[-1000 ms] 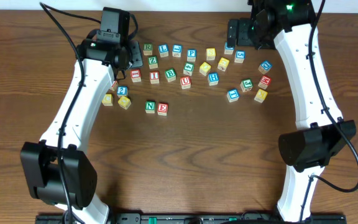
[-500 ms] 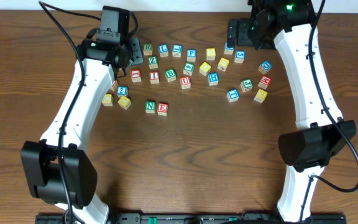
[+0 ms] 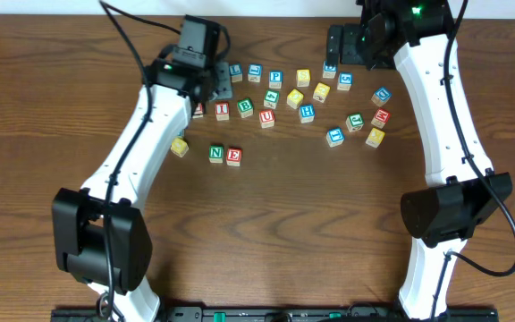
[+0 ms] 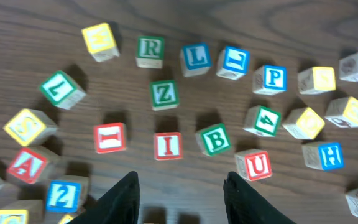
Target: Spell out NEURIPS
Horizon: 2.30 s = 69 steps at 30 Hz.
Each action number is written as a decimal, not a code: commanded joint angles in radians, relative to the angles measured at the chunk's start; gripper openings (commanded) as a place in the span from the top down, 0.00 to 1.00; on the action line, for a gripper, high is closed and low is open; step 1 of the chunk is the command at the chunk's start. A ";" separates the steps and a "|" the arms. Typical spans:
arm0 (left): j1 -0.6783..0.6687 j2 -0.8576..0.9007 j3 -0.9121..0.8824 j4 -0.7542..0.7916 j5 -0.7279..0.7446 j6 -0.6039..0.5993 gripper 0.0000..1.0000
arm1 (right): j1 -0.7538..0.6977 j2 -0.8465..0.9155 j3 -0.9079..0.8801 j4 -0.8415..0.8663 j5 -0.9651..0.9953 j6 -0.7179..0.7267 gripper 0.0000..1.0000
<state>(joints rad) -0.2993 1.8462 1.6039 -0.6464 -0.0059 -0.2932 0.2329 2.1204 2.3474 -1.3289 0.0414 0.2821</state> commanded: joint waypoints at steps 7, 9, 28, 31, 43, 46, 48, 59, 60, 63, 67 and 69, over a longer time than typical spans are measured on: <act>-0.016 0.037 0.004 0.001 -0.014 -0.037 0.56 | 0.005 0.007 -0.001 0.018 -0.029 0.010 0.01; -0.003 0.036 0.004 -0.003 -0.014 -0.037 0.56 | 0.008 0.007 -0.001 0.032 -0.035 0.010 0.01; 0.203 -0.121 0.031 -0.230 -0.119 0.019 0.51 | 0.205 0.226 -0.003 0.108 -0.144 0.018 0.27; 0.203 -0.121 0.031 -0.249 -0.119 0.019 0.50 | 0.243 0.276 -0.003 0.130 -0.113 0.017 0.33; 0.203 -0.121 0.031 -0.266 -0.119 0.019 0.45 | 0.308 0.402 -0.003 0.137 -0.014 0.089 0.40; 0.203 -0.121 0.031 -0.269 -0.119 0.019 0.45 | 0.312 0.417 -0.004 0.153 -0.013 0.100 0.43; 0.203 -0.121 0.031 -0.270 -0.119 0.019 0.45 | 0.312 0.428 -0.005 0.162 -0.011 0.108 0.46; 0.203 -0.121 0.030 -0.270 -0.119 0.019 0.44 | 0.312 0.459 -0.006 0.188 -0.006 0.114 0.57; 0.203 -0.121 0.030 -0.270 -0.119 0.019 0.45 | 0.312 0.459 -0.006 0.192 -0.005 0.114 0.57; 0.203 -0.121 0.030 -0.270 -0.119 0.019 0.44 | 0.313 0.460 -0.008 0.204 -0.005 0.114 0.57; 0.203 -0.121 0.030 -0.270 -0.119 0.019 0.45 | 0.316 0.461 -0.010 0.204 -0.005 0.114 0.64; 0.203 -0.121 0.030 -0.270 -0.119 0.019 0.45 | 0.316 0.461 -0.013 0.203 -0.005 0.114 0.67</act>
<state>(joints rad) -0.0998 1.7260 1.6180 -0.9127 -0.1112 -0.2867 0.5400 2.5755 2.3421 -1.1275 0.0231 0.3885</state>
